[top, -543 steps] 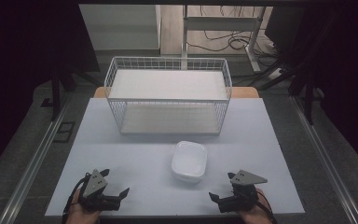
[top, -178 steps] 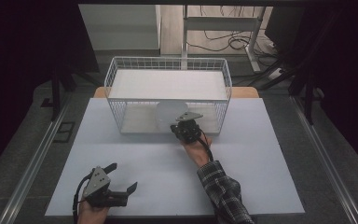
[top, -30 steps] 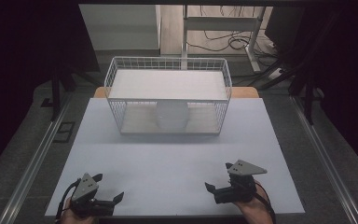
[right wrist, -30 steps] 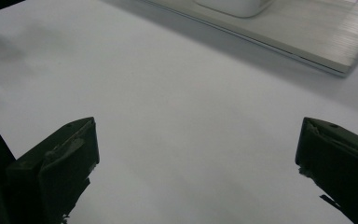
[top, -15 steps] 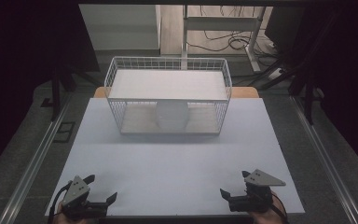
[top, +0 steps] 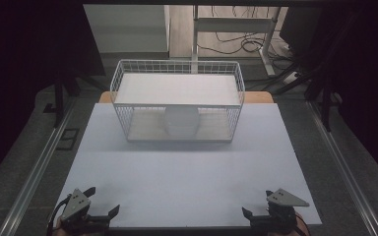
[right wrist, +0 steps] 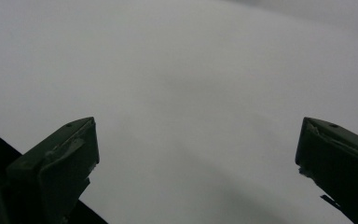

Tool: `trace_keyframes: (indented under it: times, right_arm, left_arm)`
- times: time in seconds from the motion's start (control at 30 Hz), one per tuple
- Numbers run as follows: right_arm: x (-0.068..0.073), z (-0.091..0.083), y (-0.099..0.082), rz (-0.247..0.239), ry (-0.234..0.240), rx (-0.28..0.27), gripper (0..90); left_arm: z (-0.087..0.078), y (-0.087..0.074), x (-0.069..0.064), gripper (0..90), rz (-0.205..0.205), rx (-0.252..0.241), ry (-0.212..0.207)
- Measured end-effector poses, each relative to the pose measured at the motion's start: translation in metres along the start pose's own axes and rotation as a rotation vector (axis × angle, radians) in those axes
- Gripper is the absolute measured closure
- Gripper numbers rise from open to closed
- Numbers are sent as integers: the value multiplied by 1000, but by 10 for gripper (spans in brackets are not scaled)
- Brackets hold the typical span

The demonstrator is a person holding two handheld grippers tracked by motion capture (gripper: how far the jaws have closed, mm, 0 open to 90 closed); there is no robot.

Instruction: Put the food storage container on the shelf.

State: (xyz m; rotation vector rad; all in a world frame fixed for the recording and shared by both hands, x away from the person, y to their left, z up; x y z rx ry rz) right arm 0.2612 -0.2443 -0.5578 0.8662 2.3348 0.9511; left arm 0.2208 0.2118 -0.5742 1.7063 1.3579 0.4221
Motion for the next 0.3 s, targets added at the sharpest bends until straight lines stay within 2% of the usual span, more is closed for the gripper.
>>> trace_keyframes:
  times: [0.1,0.17,0.3]
  right_arm:
    - [1,3,-6,-3,2,32,0]
    - [0,2,-6,8,-7,34,0]
    - [0,3,-7,6,-8,40,0]
  left_arm:
    - [0,0,1,0,-4,3,0]
    - [0,0,2,0,-23,-1,-7]
    - [1,0,2,3,-22,1,-8]
Point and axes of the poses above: each handheld gripper's, and its own axes: z roughly forward along the jaws, y roughly out of its top, x roughly to its left, the point moved 9 cm from there along z, roughly forward along the jaws, and after that the axes turned 14 degrees about -z, right-handed, at the moved point
